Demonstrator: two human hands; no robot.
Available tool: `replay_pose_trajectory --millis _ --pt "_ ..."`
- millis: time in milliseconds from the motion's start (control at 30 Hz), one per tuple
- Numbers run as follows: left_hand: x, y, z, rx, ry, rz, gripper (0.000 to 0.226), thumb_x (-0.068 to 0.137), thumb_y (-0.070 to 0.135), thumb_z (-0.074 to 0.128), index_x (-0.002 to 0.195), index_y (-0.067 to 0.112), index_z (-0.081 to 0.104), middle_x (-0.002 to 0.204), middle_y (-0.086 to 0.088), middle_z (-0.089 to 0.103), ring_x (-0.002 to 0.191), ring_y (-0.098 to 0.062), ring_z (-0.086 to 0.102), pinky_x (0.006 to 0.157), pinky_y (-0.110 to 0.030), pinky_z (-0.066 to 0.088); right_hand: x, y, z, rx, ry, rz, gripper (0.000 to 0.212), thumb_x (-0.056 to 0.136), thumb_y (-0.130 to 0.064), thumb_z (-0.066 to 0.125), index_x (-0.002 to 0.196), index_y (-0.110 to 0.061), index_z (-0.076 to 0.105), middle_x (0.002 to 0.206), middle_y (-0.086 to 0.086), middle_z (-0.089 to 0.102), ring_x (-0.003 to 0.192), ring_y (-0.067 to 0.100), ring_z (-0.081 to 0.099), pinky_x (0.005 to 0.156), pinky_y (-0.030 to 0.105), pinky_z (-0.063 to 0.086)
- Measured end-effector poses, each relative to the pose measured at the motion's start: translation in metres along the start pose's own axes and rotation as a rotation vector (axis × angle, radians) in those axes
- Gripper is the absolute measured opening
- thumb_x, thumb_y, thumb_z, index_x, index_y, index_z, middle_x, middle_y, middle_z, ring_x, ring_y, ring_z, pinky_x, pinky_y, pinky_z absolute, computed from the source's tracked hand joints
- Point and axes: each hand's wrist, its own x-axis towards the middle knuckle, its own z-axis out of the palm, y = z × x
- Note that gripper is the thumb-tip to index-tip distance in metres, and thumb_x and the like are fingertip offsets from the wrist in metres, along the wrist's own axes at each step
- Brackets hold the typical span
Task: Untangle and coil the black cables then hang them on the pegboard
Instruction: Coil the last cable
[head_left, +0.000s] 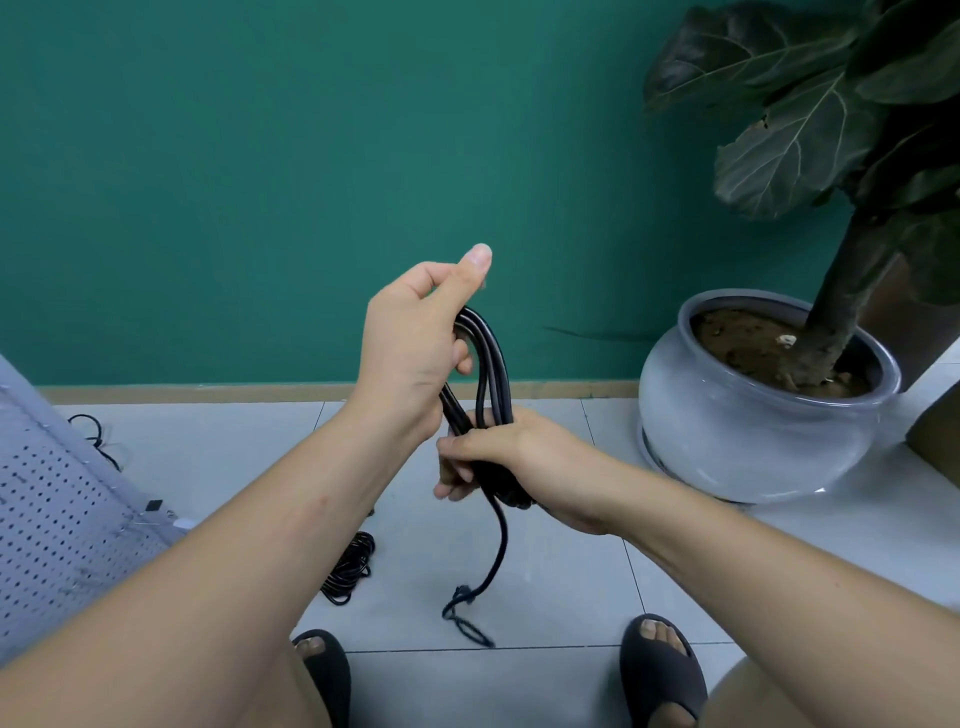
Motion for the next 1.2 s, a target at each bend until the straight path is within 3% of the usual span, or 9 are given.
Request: replay_pose_trajectory --millis 100,267,433,567,767,867,967,1100,1200 --pt "0.004 -0.001 -0.001 0.052 -0.021 0.057 0.042 0.098 0.05 0.074 0.093 0.009 0.068 0.066 -0.003 0.037 0.047 -0.02 0.028 0.05 -0.032 0.038 0.002 0.004 0.009 0.151 0.026 -0.022 0.032 0.106 -0.013 0.055 0.074 -0.009 0.049 0.064 0.012 0.05 0.054 0.028 0.056 0.06 0.033 0.045" --pt "0.01 -0.008 -0.004 0.048 -0.121 -0.018 0.05 0.105 0.057 0.06 0.11 0.009 0.069 0.058 0.004 0.044 0.055 -0.021 0.047 0.069 -0.039 0.051 0.0 0.001 0.0 0.228 0.128 0.006 0.03 0.102 -0.014 0.052 0.072 -0.013 0.044 0.061 0.007 0.032 0.054 0.021 0.021 0.055 0.036 0.017" --pt "0.004 -0.033 -0.001 0.036 -0.253 -0.181 0.043 0.11 0.053 0.044 0.118 0.014 0.061 0.091 -0.01 0.069 0.07 -0.022 0.069 0.071 -0.035 0.059 -0.005 -0.009 -0.022 0.341 0.228 -0.102 0.028 0.102 -0.011 0.05 0.074 -0.009 0.047 0.059 0.008 0.032 0.051 0.018 0.022 0.051 0.031 0.018" --pt "-0.016 -0.058 0.003 0.326 -0.566 -0.253 0.031 0.103 0.034 0.044 0.086 0.032 0.07 0.09 0.003 0.074 0.093 -0.022 0.073 0.103 -0.049 0.055 -0.01 -0.017 -0.038 0.448 0.328 -0.217 0.024 0.101 -0.008 0.049 0.077 -0.007 0.047 0.063 0.009 0.03 0.052 0.019 0.024 0.049 0.03 0.019" --pt "-0.039 -0.081 0.014 0.328 -0.64 -0.423 0.036 0.107 0.031 0.043 0.105 0.023 0.078 0.12 0.005 0.078 0.113 -0.006 0.073 0.1 -0.033 0.054 -0.015 -0.026 -0.051 0.518 0.528 -0.324 0.024 0.1 -0.012 0.05 0.077 -0.011 0.048 0.064 0.009 0.036 0.053 0.022 0.028 0.048 0.031 0.026" --pt "-0.058 -0.092 0.013 0.442 -0.671 -0.268 0.035 0.113 0.03 0.041 0.117 0.024 0.075 0.122 0.013 0.076 0.122 -0.001 0.065 0.111 -0.028 0.045 -0.011 -0.027 -0.051 0.503 0.641 -0.383 0.02 0.101 -0.012 0.05 0.082 -0.009 0.047 0.063 0.008 0.037 0.051 0.023 0.031 0.048 0.032 0.029" --pt "-0.079 -0.093 0.016 0.495 -0.68 -0.226 0.029 0.114 0.038 0.044 0.116 0.027 0.07 0.122 0.017 0.073 0.12 0.001 0.062 0.103 -0.022 0.045 -0.006 -0.026 -0.047 0.454 0.72 -0.456 0.024 0.102 -0.009 0.049 0.079 -0.013 0.046 0.063 0.009 0.04 0.05 0.023 0.032 0.047 0.03 0.032" --pt "-0.091 -0.086 0.021 0.608 -0.799 -0.215 0.025 0.112 0.041 0.043 0.109 0.028 0.064 0.097 0.007 0.079 0.096 -0.032 0.069 0.089 -0.047 0.059 0.001 -0.024 -0.049 0.307 0.829 -0.457 0.021 0.101 -0.007 0.051 0.083 -0.002 0.042 0.074 0.015 0.043 0.056 0.024 0.032 0.048 0.031 0.026" --pt "-0.089 -0.077 0.018 0.756 -0.815 -0.082 0.026 0.113 0.036 0.045 0.108 0.022 0.066 0.08 0.002 0.069 0.071 -0.017 0.064 0.071 -0.031 0.053 0.008 -0.018 -0.058 0.102 0.902 -0.415 0.03 0.098 -0.019 0.058 0.082 -0.001 0.039 0.072 0.012 0.041 0.063 0.026 0.033 0.055 0.035 0.031"
